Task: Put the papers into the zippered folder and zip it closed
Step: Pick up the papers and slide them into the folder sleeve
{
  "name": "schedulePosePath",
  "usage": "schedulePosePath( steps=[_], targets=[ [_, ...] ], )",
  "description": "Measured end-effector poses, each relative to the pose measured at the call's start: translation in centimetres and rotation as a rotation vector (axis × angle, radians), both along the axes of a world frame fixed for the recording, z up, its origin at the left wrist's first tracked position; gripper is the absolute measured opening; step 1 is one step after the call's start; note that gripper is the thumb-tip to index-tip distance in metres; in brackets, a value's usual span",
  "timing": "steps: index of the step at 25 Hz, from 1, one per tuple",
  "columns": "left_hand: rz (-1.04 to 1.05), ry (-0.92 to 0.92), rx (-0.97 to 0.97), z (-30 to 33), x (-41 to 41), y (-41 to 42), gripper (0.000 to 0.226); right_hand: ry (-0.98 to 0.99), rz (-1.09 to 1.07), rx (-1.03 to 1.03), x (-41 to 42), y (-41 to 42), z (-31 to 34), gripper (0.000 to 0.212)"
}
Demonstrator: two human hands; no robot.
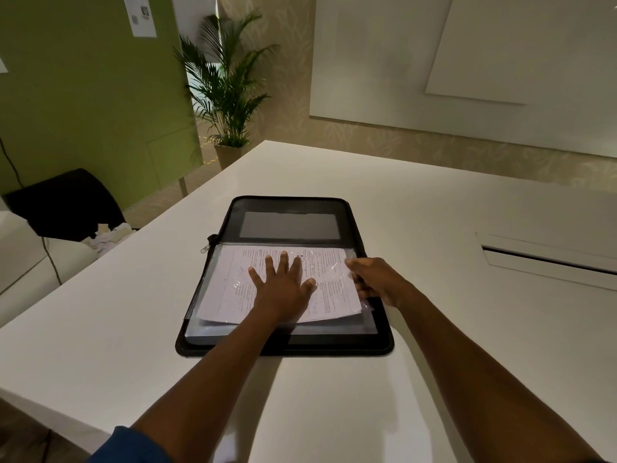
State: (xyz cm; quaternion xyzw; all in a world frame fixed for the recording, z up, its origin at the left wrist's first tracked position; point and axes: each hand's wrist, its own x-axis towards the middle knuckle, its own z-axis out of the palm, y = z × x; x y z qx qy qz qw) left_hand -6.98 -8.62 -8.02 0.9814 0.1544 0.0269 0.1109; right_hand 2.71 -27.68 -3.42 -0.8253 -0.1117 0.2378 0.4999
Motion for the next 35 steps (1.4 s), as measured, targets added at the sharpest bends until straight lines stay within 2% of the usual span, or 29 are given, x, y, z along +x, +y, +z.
schedulePosePath(
  steps=[4,9,17,25,31,33,35],
  targets=[
    [-0.004,-0.001,-0.014,0.1,0.0,-0.1,0.076,-0.007,0.034,-0.04,-0.2,0.2,0.1,0.023],
    [-0.012,-0.002,-0.016,0.4,-0.3,0.1,0.074,-0.012,-0.134,0.045,0.0,-0.3,-0.3,0.012],
    [-0.016,-0.019,-0.02,0.7,-0.6,0.3,0.073,0.181,-0.149,0.173,-0.5,-1.4,0.3,0.006],
    [0.027,-0.101,-0.01,1.1,-2.5,3.6,0.067,-0.082,-0.215,0.001,-0.5,-1.6,-0.9,0.015],
    [0.073,-0.11,0.026,1.3,-4.3,7.7,0.063,-0.404,-0.313,-0.298,-2.2,0.0,-1.3,0.023],
    [0.068,-0.134,0.057,1.3,-4.6,9.1,0.057,-0.471,-0.368,-0.304,-3.0,0.4,-1.1,0.029],
    [0.071,-0.173,0.059,1.2,-4.6,10.5,0.049,-0.542,-0.38,-0.34,-3.8,0.9,-0.9,0.025]
  ],
)
